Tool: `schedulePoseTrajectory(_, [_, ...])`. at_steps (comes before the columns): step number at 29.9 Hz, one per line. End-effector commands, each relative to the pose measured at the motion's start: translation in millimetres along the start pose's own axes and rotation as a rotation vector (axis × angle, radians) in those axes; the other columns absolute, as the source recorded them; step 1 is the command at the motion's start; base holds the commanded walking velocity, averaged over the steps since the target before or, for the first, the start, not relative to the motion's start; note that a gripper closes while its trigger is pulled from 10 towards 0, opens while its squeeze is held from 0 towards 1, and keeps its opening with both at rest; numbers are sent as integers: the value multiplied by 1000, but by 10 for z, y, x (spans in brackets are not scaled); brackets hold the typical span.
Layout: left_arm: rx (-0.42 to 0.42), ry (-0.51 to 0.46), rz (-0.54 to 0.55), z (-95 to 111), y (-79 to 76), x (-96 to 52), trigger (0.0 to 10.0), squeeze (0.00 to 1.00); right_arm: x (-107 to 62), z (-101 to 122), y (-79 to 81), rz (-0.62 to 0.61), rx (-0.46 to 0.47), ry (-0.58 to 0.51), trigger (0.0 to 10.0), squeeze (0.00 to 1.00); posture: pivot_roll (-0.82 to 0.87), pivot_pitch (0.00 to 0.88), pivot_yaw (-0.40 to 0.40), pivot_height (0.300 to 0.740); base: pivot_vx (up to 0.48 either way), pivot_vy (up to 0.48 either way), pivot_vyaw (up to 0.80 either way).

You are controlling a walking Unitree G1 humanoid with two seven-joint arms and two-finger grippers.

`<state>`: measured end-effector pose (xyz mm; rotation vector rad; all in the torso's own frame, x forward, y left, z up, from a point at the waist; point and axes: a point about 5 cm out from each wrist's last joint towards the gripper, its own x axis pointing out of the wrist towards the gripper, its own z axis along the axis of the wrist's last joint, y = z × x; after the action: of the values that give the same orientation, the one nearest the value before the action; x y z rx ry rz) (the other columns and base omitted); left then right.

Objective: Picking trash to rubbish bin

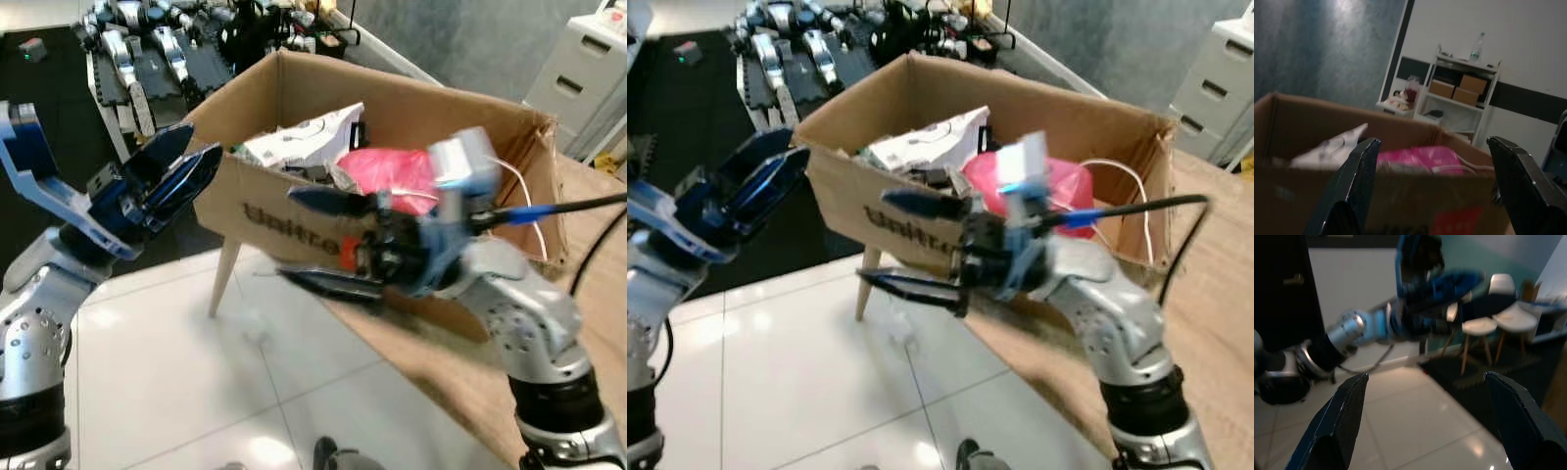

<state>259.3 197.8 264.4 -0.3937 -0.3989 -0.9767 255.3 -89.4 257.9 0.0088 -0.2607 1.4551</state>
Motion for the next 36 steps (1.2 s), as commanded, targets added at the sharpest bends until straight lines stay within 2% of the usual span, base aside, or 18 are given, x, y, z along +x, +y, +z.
schedulePoseTrajectory(1, [-28, 52, 1, -85, -10, -63, 10000, 0, 17, -156, 8, -2, 9, 74, 10000, 0, 95, 101, -22, 740, -431, 0, 0])
schedulePoseTrajectory(6, [-64, 86, 26, -208, 23, -138, 10000, 0, 37, -303, 12, -7, 43, 120, 10000, 0, 98, 99, -19, 740, -432, 0, 0])
schedulePoseTrajectory(12, [-122, 140, 84, -432, 119, -243, 10000, 0, 56, -672, -72, -97, 98, 221, 10000, 0, 98, 98, -15, 740, -432, 0, 0])
schedulePoseTrajectory(16, [-188, 223, 179, -735, 245, -428, 10000, 0, -32, -1257, -168, -270, 196, 384, 10000, 0, 94, 98, -7, 740, -419, 0, 0])
schedulePoseTrajectory(17, [-188, 223, 179, -735, 245, -428, 10000, 0, -32, -1257, -168, -270, 196, 384, 10000, 0, 94, 98, -7, 740, -412, 0, 0])
schedulePoseTrajectory(18, [-211, 247, 209, -825, 276, -498, 10000, 0, -84, -1432, -171, -323, 227, 431, 10000, 0, 98, 98, -5, 740, -412, 0, 0])
schedulePoseTrajectory(19, [-211, 247, 209, -825, 276, -498, 10000, 0, -84, -1432, -171, -323, 227, 431, 10000, 0, 98, 98, -5, 740, -412, 0, 0])
schedulePoseTrajectory(20, [-247, 275, 256, -946, 318, -605, 10000, 0, -174, -1661, -152, -393, 272, 492, 10000, 0, 99, 99, -3, 740, -409, 0, 0])
schedulePoseTrajectory(23, [-277, 296, 293, -1047, 349, -704, 10000, 0, -251, -1835, -116, -443, 310, 533, 10000, 0, 99, 101, -1, 740, -409, 0, 0])
schedulePoseTrajectory(24, [-311, 317, 351, -1159, 388, -831, 10000, 0, -337, -1999, -69, -508, 367, 551, 10000, 0, 102, 103, 1, 740, -412, 0, 0])
schedulePoseTrajectory(25, [-311, 317, 351, -1159, 388, -831, 10000, 0, -337, -1999, -69, -508, 367, 551, 10000, 0, 102, 103, 1, 740, -412, 0, 0])
schedulePoseTrajectory(26, [-346, 345, 420, -1282, 423, -982, 10000, 0, -440, -2148, -24, -596, 424, 553, 10000, 0, 103, 104, 5, 740, -420, 0, 0])
schedulePoseTrajectory(27, [-346, 345, 420, -1282, 423, -982, 10000, 0, -440, -2148, -24, -596, 424, 553, 10000, 0, 103, 104, 5, 740, -420, 0, 0])
schedulePoseTrajectory(29, [-406, 392, 615, -1536, 503, -1320, 10000, 0, -691, -2427, 113, -804, 572, 549, 10000, 0, 106, 110, 8, 740, -403, 0, 0])
schedulePoseTrajectory(31, [-434, 474, 771, -1739, 517, -1571, 10000, 0, -887, -2601, 247, -962, 653, 581, 10000, 0, 109, 111, 9, 740, 0, 0, 0])
schedulePoseTrajectory(32, [-433, 538, 842, -1848, 496, -1694, 10000, 0, -981, -2687, 344, -1012, 666, 642, 10000, 0, 109, 111, 9, 740, 0, 0, 0])
schedulePoseTrajectory(33, [-433, 538, 842, -1848, 496, -1694, 10000, 0, -981, -2687, 344, -1012, 666, 642, 10000, 0, 109, 111, 9, 740, 0, 0, 0])
schedulePoseTrajectory(36, [-446, 602, 945, -1975, 447, -1871, 10000, 0, -1107, -2798, 507, -1054, 671, 745, 10000, 0, 112, 112, 9, 740, 0, 0, 0])
